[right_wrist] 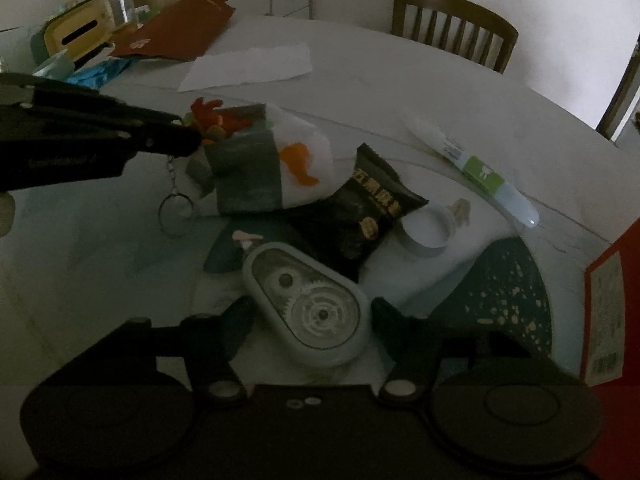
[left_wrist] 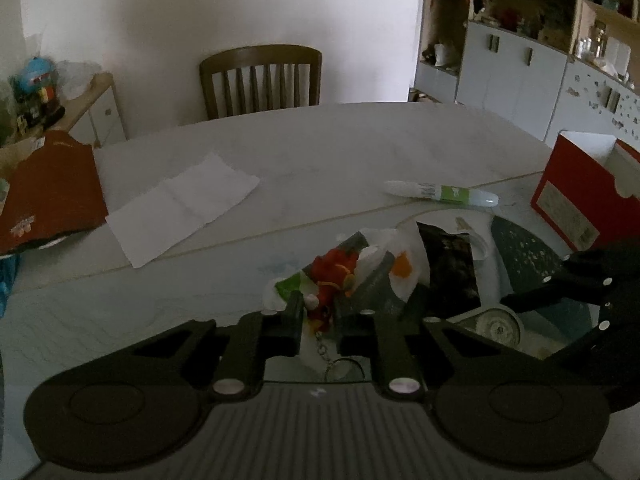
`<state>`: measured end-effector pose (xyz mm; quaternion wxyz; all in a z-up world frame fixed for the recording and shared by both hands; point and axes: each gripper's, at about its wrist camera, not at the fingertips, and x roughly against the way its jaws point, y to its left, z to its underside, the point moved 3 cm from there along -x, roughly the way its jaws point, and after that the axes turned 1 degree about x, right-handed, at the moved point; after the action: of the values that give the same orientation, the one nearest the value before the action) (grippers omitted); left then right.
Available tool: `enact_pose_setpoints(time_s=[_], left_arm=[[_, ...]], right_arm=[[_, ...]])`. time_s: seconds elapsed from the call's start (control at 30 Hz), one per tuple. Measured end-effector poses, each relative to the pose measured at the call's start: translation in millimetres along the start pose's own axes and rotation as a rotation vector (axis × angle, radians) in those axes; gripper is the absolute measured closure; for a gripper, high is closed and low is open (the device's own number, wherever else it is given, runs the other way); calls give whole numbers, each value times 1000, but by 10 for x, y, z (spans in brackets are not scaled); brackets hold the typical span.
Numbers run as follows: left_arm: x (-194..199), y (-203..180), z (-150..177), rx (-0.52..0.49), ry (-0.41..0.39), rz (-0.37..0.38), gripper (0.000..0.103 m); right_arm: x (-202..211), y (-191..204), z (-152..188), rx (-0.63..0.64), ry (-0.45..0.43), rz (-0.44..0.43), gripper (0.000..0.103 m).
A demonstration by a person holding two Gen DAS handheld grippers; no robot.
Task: Organize objects
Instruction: 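Grasp the cartoon-print bag with the left tool while the right tool grasps the tape dispenser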
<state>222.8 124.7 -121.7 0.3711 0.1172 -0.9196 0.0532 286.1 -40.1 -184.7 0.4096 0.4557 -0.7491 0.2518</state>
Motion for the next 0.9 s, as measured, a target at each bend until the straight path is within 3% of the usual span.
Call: enact_pose_setpoints(time_s=[0.37, 0.9], left_arm=[[145, -44, 10, 24, -3, 29, 90], [599, -194, 41, 63, -49, 72, 92]], right_arm=[[221, -23, 118, -50, -31, 21, 40], [994, -181, 366, -192, -133, 27, 40]])
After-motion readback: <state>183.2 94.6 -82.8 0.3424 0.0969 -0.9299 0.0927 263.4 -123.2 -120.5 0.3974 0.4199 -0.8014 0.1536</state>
